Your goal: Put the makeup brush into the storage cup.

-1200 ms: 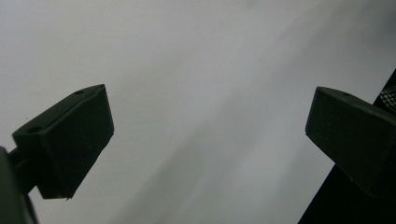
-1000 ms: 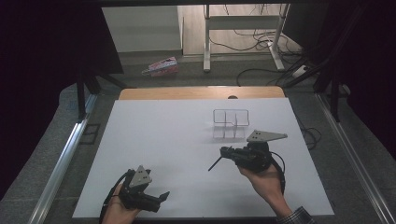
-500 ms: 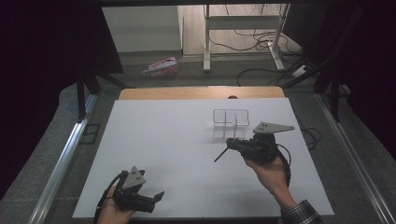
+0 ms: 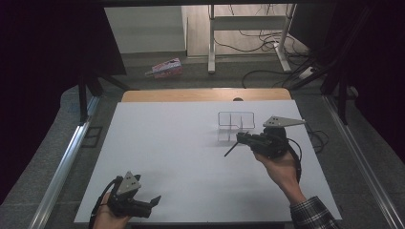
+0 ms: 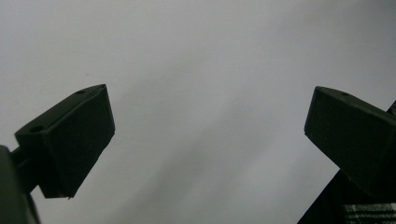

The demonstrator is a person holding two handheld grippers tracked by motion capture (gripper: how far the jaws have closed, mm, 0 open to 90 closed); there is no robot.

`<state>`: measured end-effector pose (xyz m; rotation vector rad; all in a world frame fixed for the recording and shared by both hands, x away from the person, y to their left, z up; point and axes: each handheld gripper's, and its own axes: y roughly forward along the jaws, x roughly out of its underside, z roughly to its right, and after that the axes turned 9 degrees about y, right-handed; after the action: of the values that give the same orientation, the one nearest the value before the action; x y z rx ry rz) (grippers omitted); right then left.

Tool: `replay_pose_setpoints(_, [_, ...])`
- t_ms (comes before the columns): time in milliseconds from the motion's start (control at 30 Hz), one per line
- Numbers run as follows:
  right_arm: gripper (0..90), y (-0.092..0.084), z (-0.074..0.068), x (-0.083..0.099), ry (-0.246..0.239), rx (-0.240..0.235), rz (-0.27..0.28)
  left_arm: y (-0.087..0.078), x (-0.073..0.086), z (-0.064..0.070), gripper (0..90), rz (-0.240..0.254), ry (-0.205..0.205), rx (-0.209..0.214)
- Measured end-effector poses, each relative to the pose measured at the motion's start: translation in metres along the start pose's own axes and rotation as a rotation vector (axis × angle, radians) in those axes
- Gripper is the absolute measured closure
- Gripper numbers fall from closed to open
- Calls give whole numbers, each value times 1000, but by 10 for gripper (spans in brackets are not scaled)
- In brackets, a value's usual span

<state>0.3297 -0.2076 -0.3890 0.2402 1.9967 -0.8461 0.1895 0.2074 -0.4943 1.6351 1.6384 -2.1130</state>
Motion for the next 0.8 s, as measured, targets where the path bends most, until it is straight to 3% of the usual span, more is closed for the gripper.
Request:
replay_pose_setpoints(467, [846,3,5,-24,-22,14,28,-11,13,-11,23,24,-51,-28])
replay_pose_setpoints(800, [846,8,11,-35,-19,29,40,-11,15,-17,28,21,-54,-50])
